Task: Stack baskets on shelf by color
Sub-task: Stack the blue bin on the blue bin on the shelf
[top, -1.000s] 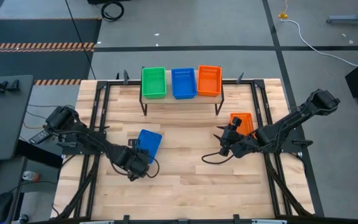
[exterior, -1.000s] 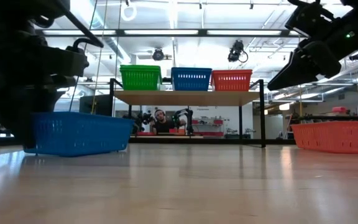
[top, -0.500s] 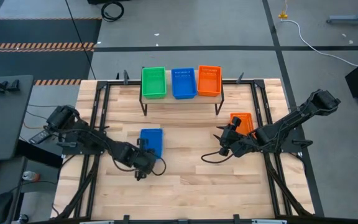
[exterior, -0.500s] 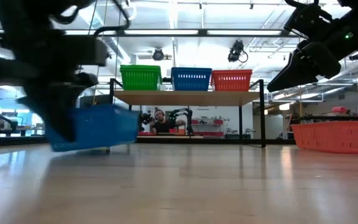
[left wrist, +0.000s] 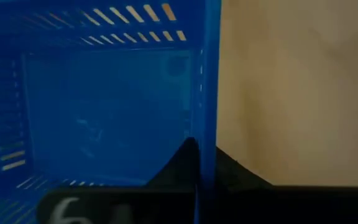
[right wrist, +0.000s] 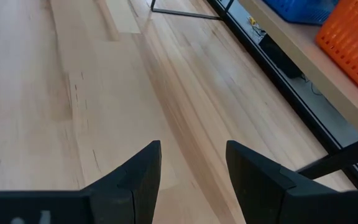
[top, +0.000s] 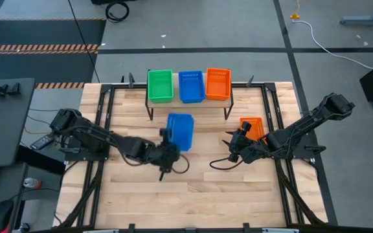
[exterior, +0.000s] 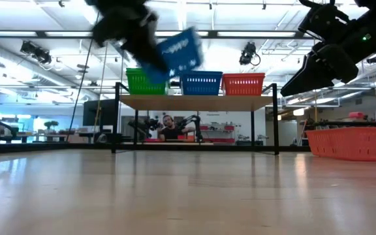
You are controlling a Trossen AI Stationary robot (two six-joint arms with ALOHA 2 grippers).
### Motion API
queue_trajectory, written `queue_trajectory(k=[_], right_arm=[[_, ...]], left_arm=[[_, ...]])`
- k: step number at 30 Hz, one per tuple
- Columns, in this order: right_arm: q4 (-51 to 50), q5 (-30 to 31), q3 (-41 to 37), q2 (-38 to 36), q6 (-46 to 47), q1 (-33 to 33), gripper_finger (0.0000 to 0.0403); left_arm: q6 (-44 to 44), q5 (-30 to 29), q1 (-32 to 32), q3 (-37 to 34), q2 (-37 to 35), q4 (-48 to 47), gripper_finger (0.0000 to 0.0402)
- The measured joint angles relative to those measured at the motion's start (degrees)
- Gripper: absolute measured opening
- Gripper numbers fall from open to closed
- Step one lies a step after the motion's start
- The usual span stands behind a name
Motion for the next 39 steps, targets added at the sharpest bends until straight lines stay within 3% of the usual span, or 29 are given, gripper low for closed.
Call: queue_trajectory(k=[14,17,21,29,39], right_arm=[[-0.02,-0.01,0.00,0.00,-0.67,-1.36,0.0187],[-0.02,-0.11,0.00,0.00,0.14,-1.36,0.0187],[-0.04,-0.16,0.00,0.00,0.32,-1.36,0.0187],[-0.07,-0.15,0.00,0.00,0.41,-1.42,0.0187],[-0.57,-0.45,0.02,0.00,0.50,-1.41,0.0187]], left_arm=[[22.35,-0.72,14.23,16.61,0.00,3.25,0.0006],[25.56,3.08,18.42,18.74,0.00,3.87,0.0007],[25.29,11.43,24.43,20.00,-0.02,4.65,0.0007],[21.62,22.39,32.28,19.95,1.28,4.94,0.0008],[20.95,23.16,33.97,19.97,3.18,2.72,0.0008]])
